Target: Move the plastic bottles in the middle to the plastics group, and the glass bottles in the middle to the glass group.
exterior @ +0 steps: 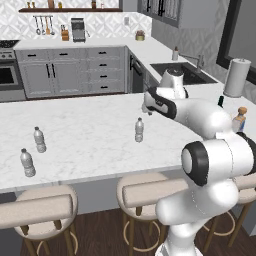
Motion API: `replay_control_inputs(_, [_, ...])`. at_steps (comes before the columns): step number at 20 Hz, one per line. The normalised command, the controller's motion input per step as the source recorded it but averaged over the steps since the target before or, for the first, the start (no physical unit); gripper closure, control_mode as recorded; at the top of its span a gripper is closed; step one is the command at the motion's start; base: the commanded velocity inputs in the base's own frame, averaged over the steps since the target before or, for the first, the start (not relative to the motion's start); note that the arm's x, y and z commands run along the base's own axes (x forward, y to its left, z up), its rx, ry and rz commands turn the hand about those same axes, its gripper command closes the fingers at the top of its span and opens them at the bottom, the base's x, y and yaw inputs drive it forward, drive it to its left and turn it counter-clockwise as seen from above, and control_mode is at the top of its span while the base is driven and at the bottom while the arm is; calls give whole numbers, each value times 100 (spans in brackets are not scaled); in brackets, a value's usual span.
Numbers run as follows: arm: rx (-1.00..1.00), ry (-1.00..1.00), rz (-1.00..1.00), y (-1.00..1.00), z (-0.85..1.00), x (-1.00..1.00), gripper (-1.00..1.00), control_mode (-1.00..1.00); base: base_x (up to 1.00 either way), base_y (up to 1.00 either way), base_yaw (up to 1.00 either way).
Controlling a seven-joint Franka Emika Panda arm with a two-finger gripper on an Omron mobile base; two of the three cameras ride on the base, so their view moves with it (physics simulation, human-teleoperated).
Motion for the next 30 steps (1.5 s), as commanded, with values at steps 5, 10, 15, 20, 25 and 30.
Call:
replay_control_inputs(5, [0, 0, 0, 32, -23, -1, -100, -100, 0, 0, 0])
replay_control_inputs(10, [0, 1, 0, 12, -27, 12, -100, -100, 0, 0, 0])
replay_control_inputs(15, [0, 9, 0, 2, -15, 23, -100, -100, 0, 0, 0])
replay_control_inputs(20, [0, 7, 0, 15, -15, 20, -100, -100, 0, 0, 0])
replay_control_inputs(25, [0, 4, 0, 11, -16, 18, -100, -100, 0, 0, 0])
replay_control_inputs(30, [0, 2, 0, 7, -20, 16, -100, -100, 0, 0, 0])
